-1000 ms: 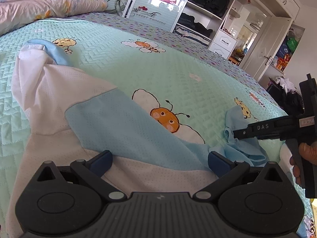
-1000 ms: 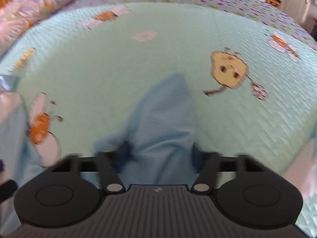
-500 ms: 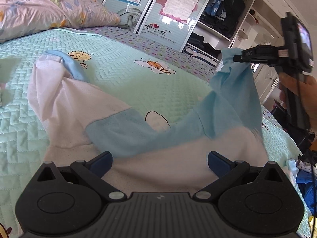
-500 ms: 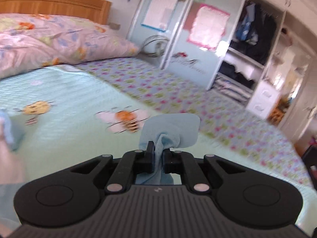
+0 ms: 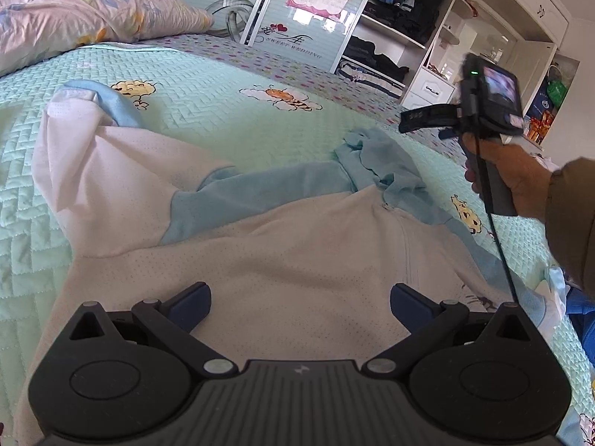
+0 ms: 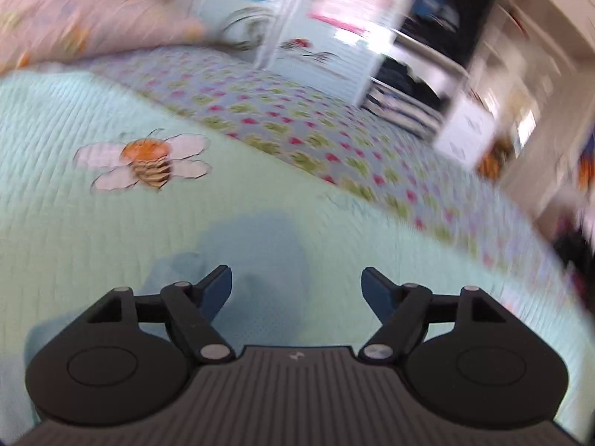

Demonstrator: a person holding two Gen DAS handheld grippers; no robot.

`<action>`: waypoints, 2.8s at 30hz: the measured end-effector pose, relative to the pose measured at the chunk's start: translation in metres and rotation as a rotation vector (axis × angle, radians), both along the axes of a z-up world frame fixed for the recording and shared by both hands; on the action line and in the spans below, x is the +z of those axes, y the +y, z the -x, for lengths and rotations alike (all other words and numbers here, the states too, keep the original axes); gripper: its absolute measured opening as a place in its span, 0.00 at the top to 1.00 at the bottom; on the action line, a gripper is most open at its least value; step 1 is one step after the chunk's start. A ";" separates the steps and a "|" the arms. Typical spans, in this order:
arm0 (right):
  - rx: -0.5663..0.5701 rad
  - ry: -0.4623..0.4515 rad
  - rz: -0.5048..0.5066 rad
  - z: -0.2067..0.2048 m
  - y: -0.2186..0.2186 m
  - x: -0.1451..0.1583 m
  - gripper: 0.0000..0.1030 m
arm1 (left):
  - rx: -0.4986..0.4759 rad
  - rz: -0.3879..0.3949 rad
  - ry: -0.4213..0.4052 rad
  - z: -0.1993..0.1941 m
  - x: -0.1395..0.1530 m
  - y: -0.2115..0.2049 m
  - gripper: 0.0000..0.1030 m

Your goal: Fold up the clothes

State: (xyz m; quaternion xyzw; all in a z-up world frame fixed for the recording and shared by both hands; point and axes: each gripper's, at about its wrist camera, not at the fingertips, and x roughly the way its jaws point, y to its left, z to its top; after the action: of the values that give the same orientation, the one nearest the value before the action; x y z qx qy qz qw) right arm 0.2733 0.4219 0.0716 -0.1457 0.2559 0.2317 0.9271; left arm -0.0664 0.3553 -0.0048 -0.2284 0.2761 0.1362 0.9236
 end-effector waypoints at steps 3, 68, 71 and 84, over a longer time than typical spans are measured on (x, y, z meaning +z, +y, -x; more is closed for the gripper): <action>-0.071 0.109 -0.236 -0.001 -0.026 0.003 0.25 | -0.003 -0.006 0.007 0.000 0.000 -0.001 0.01; -0.149 0.267 0.092 -0.078 0.055 -0.045 0.50 | -0.030 -0.053 0.031 -0.005 -0.007 -0.007 0.01; -0.132 0.256 -0.014 -0.071 0.048 -0.033 0.92 | -0.031 -0.055 0.032 -0.004 -0.006 -0.008 0.01; 0.116 0.215 -0.210 -0.050 0.083 0.019 0.27 | -0.033 -0.068 0.031 -0.006 -0.008 -0.008 0.01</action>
State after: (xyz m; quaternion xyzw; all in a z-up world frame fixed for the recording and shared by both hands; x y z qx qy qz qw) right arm 0.3236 0.5046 0.0902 -0.0370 0.3194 0.3247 0.8895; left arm -0.0603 0.3469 -0.0132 -0.1903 0.2891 0.1338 0.9286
